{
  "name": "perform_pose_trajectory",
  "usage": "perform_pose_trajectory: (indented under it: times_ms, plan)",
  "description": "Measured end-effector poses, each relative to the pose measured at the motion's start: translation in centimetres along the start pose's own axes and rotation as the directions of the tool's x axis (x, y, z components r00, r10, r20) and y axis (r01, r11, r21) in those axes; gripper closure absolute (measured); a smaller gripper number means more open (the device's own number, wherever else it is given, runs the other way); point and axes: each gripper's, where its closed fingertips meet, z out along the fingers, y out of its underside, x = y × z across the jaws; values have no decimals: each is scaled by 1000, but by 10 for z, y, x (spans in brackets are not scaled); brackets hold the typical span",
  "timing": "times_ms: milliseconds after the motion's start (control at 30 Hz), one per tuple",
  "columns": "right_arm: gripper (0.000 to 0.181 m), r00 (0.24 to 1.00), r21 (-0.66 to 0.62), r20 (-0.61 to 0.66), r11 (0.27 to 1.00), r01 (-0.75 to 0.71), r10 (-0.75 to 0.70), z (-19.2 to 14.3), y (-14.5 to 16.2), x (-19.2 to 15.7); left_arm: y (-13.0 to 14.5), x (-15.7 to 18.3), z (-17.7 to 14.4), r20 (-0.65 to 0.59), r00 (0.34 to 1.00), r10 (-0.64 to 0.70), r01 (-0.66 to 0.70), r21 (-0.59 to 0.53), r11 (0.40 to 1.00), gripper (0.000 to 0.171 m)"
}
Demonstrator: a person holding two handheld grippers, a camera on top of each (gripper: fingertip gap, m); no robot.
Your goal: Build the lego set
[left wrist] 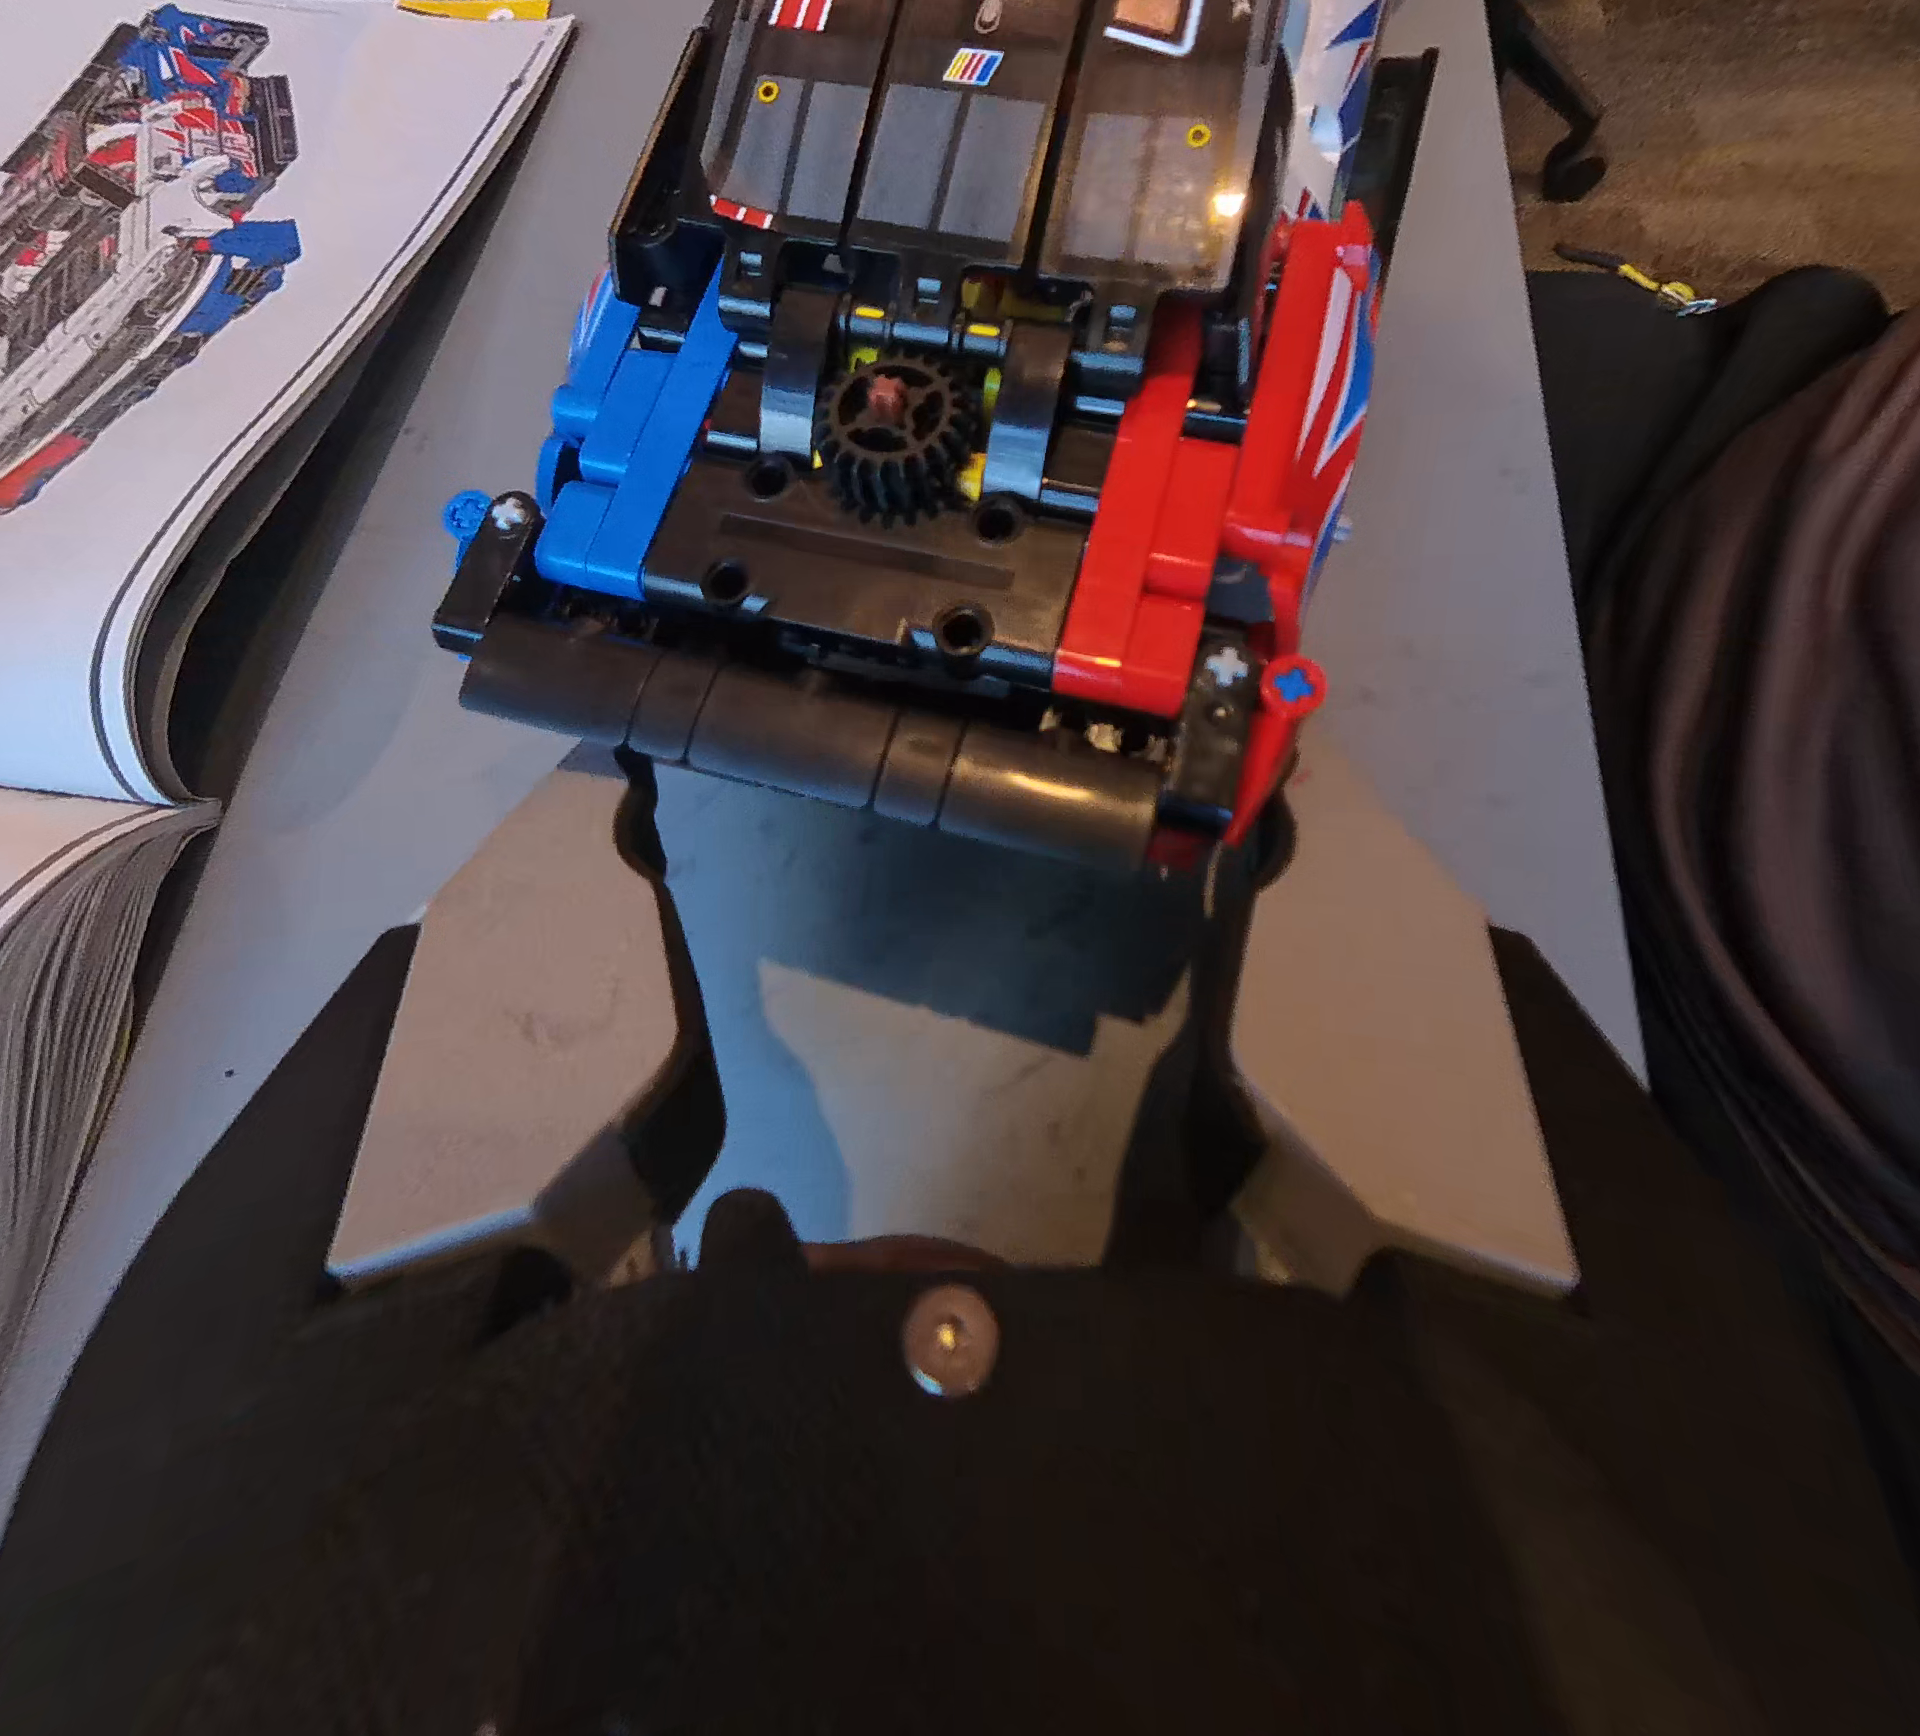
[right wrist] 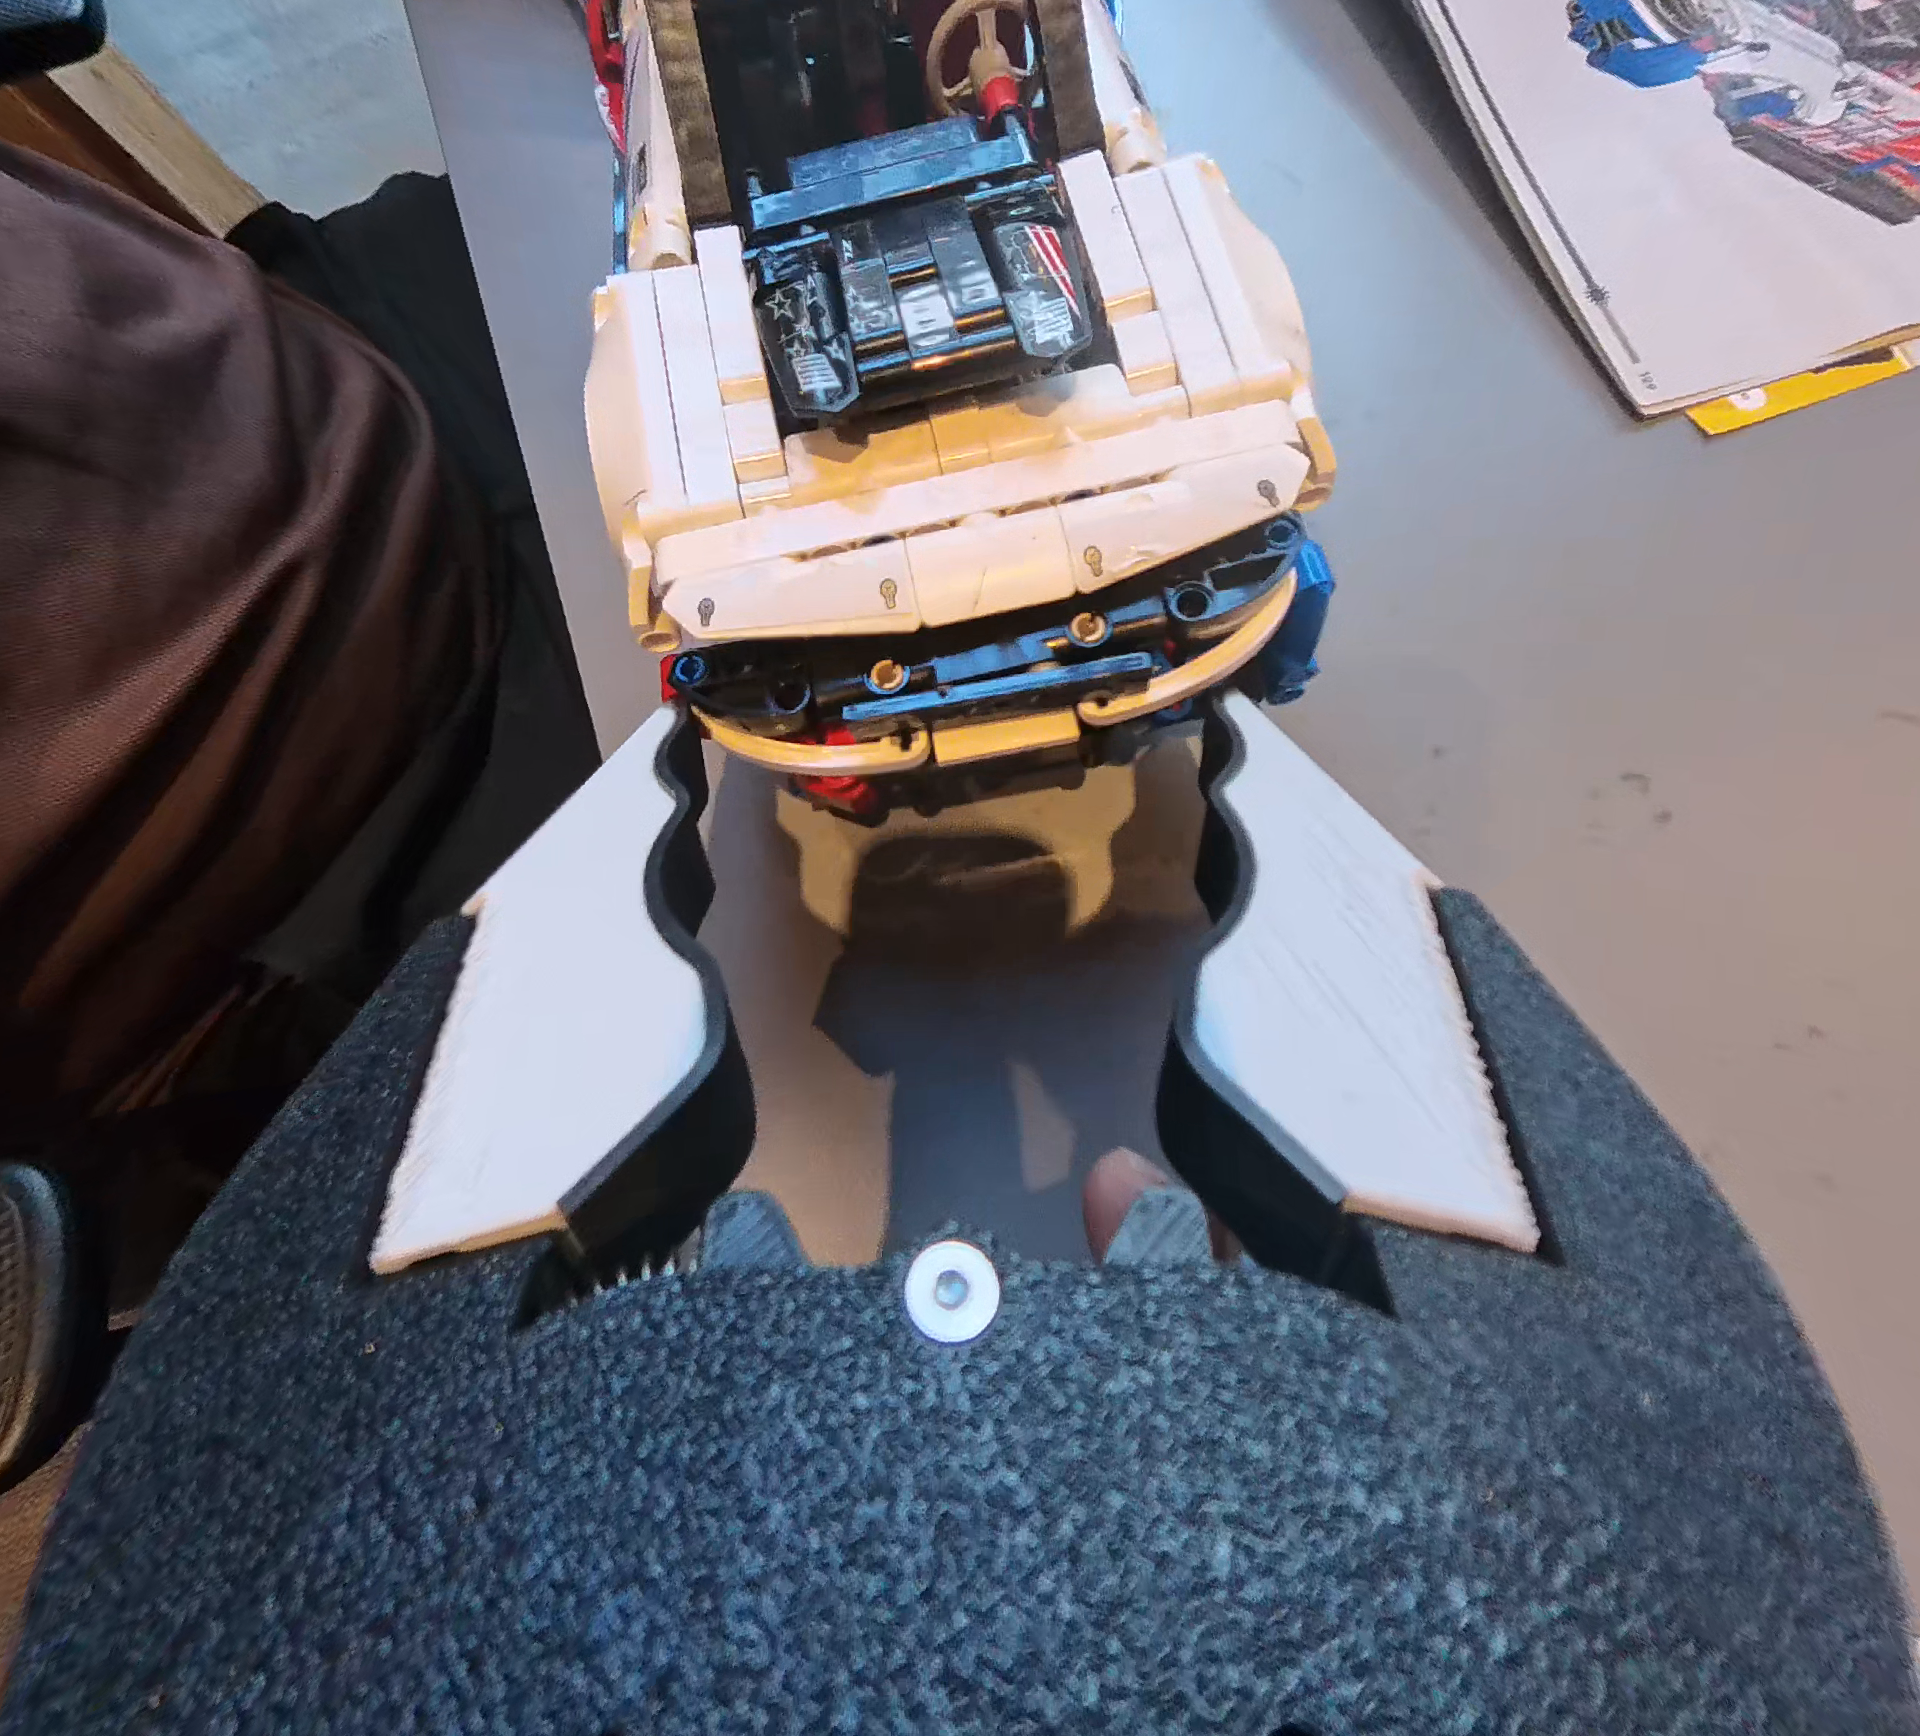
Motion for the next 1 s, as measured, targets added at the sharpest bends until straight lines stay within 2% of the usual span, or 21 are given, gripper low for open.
perform_pose_trajectory:
  times_ms: [267,367,467,633,733,800,867,933,967,1000]
  plan:
    - [83,996,-8,82,1000,-18,19,-1,-1,3,-2,1,-7,-34,999,-17,18,29,999,64]
    - [83,998,-25,65,1000,-14,16,-5,3,7,-1,0,-14,-37,999,-22,24,45,999,66]
    - [92,997,30,68,999,-27,25,-14,-2,10,-4,1,-21,-47,998,-31,35,91,995,79]
    - [93,995,26,94,999,-46,43,-13,-5,14,-4,-1,-17,-59,996,-61,65,67,996,72]
    - [91,992,33,92,996,-89,85,-23,-3,22,0,-10,-24,-87,983,-164,171,72,983,56]
    - [87,980,28,133,988,-153,148,-23,-2,23,-4,-18,-25,-135,967,-216,228,81,970,58]
    - [81,968,-12,172,983,-181,181,-14,1,19,-6,-26,-17,-151,961,-231,241,53,969,57]
    - [81,971,-43,176,987,-157,162,-2,2,14,-6,-20,-7,-228,941,-251,254,-14,967,55]
    - [79,976,-50,165,989,-136,143,2,1,12,-7,-13,-3,-267,929,-254,252,-42,967,62]
    - [79,981,-44,155,993,-114,119,4,-1,11,-4,-13,3,-243,939,-245,235,-71,969,60]
